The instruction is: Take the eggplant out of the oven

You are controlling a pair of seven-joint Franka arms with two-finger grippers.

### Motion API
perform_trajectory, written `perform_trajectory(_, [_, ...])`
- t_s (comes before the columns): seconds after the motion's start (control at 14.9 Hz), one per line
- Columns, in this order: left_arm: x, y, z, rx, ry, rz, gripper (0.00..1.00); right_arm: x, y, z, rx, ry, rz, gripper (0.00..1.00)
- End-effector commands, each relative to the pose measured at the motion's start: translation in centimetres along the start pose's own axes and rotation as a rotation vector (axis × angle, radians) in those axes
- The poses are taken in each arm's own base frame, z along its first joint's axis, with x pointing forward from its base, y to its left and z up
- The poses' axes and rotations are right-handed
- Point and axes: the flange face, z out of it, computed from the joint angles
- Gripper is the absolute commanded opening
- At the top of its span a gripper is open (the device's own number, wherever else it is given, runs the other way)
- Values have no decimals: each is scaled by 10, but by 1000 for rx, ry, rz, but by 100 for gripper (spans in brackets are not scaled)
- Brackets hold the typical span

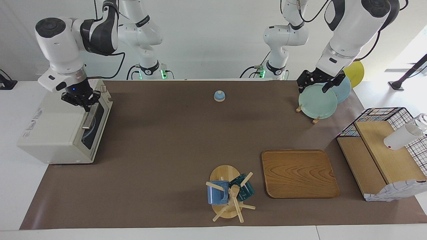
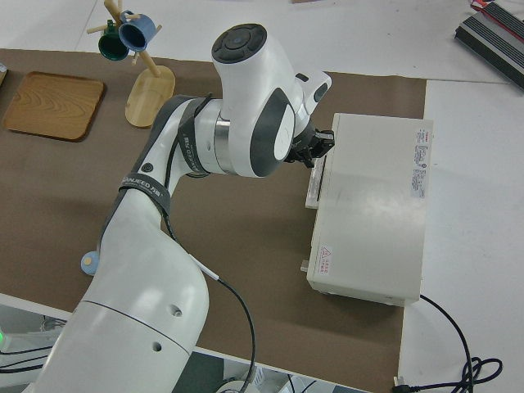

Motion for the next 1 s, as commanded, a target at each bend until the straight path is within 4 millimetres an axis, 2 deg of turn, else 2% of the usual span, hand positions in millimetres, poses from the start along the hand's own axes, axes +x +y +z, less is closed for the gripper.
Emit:
perform_trajectory(0.0, [-3, -4, -3, 19, 0, 2, 100, -1, -13, 6, -5, 7, -23, 0])
perform_trajectory(0.2, [-3, -4, -3, 19, 0, 2, 100, 0, -14, 8, -5, 6, -30, 0])
perform_trajectory(0.47, [-4, -4, -3, 20, -7, 2, 100, 2, -17, 40, 7, -30, -60, 0])
perform_trajectory(0.6, [-4, -4, -3, 20, -7, -1, 100, 1, -18, 44, 10, -37, -67, 0])
perform_trajectory(0.94, [-5, -6, -1, 20, -13, -3, 100, 10, -40, 59, 11, -26, -75, 0])
